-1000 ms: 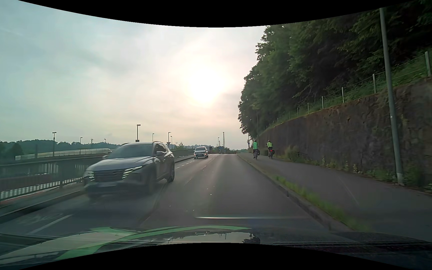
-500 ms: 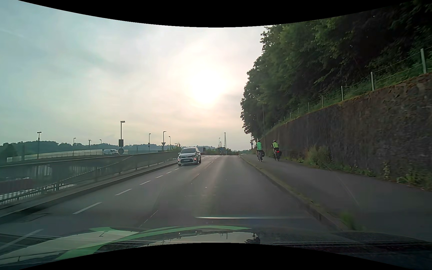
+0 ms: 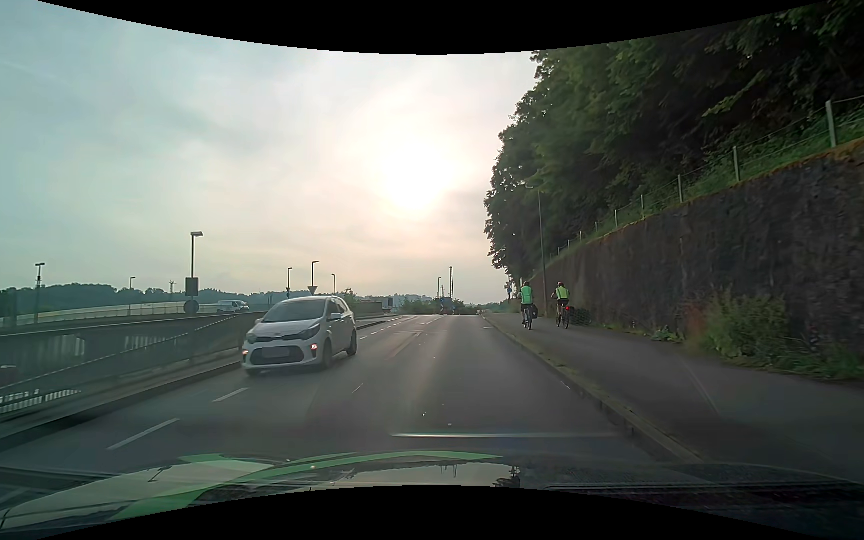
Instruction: Follow the waypoints while adhering to traffic rules and regulations
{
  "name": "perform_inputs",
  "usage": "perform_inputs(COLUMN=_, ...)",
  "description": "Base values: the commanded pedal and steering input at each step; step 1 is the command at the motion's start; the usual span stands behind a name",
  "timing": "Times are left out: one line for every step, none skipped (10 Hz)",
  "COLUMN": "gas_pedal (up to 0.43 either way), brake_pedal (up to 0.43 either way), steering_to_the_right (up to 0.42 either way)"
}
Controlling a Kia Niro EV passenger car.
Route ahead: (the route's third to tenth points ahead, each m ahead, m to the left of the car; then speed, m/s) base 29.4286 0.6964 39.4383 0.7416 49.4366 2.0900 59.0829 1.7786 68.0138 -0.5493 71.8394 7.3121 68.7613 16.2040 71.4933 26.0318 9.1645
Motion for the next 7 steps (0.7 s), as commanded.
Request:
perform_inputs(gas_pedal=0.087, brake_pedal=0.0, steering_to_the_right=-0.004)
perform_inputs(gas_pedal=0.087, brake_pedal=0.0, steering_to_the_right=-0.004)
perform_inputs(gas_pedal=0.087, brake_pedal=0.0, steering_to_the_right=-0.004)
perform_inputs(gas_pedal=0.079, brake_pedal=0.0, steering_to_the_right=-0.003)
perform_inputs(gas_pedal=0.079, brake_pedal=0.0, steering_to_the_right=-0.003)
perform_inputs(gas_pedal=0.079, brake_pedal=0.0, steering_to_the_right=-0.003)
perform_inputs(gas_pedal=0.079, brake_pedal=0.0, steering_to_the_right=-0.002)
